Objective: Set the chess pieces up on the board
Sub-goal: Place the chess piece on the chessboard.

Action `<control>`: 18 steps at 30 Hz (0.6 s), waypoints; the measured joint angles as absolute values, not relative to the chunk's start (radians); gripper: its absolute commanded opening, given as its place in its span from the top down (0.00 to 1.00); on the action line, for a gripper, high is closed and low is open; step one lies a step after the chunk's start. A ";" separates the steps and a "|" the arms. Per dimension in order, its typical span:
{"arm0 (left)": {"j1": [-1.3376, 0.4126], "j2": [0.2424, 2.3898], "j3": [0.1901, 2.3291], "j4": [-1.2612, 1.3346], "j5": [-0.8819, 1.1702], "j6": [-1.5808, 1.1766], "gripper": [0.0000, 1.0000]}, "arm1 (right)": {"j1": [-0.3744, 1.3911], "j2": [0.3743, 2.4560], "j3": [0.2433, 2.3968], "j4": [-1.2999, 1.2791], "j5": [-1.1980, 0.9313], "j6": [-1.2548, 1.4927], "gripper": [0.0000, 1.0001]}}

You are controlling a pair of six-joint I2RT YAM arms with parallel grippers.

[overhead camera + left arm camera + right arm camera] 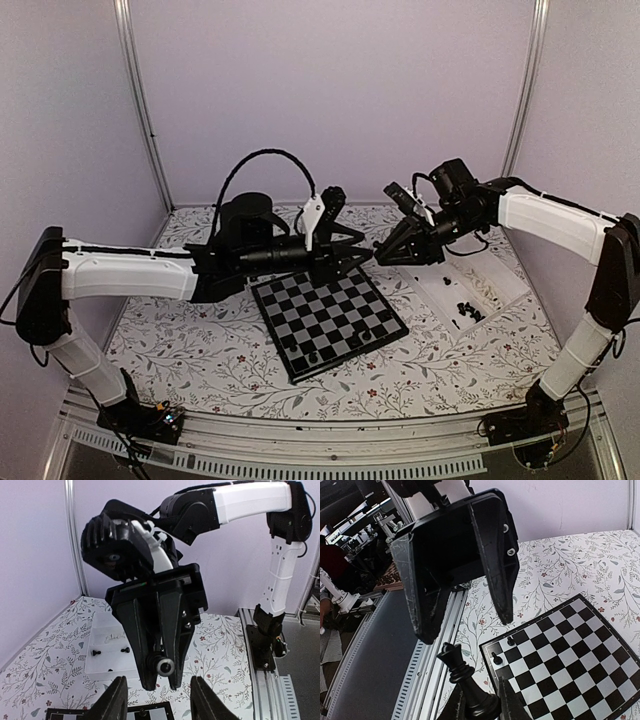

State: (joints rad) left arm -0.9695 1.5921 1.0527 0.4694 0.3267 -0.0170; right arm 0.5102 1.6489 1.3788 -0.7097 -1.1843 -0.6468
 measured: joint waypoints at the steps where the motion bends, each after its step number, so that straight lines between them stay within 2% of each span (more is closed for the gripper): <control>1: -0.970 1.598 1.060 0.475 0.334 -0.020 0.59 | 0.510 1.651 1.379 -0.709 -1.185 -0.646 0.93; 18: -0.970 1.684 1.150 0.465 0.393 -0.056 0.90 | 0.510 1.660 1.374 -0.709 -1.185 -0.643 0.91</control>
